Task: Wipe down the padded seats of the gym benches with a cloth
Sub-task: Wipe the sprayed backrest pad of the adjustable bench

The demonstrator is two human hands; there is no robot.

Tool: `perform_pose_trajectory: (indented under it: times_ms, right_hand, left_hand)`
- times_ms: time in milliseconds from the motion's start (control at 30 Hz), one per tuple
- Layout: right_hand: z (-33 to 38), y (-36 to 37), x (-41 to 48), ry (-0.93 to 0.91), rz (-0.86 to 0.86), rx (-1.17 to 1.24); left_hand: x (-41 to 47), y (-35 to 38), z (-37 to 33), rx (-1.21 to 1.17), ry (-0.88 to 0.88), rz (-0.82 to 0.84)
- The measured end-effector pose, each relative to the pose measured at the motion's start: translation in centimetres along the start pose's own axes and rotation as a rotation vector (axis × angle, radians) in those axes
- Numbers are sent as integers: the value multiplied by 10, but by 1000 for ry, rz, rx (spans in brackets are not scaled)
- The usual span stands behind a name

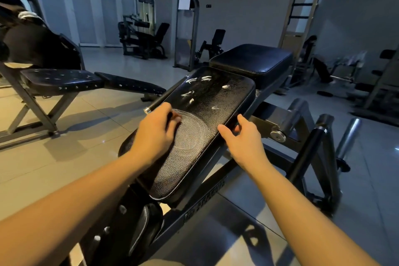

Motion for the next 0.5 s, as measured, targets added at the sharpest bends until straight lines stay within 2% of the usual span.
perform_pose_trajectory:
  times_ms: [100,167,233,333,400,500]
  right_hand:
    - [-3,0,1,10,-10,11]
    - [-4,1,1,6,-10,18]
    - [-1,2,0,8,-15,8]
    - [-2,4,1,29,-7,7]
    - [3,2,-1,21,9,11]
    - [1,0,1,26,2,18]
  left_hand:
    - [-37,-6,-32,-90,238,150]
    - [-59,-20,-13,-109,356,215]
    - [-58,-36,23,-47,313,212]
    - [-22,-36,63,112,90,55]
    - [-1,-17,54,128,-15,7]
    - [0,0,-2,23,50,19]
Point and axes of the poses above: each hand's wrist, its own x-axis towards the middle knuckle, its own y-axis out of the palm, z = x × y, the point moved 4 cm from there along x, towards the middle knuckle, and after that the axes turned 13 degrees about -z, right-handed, at the moved point
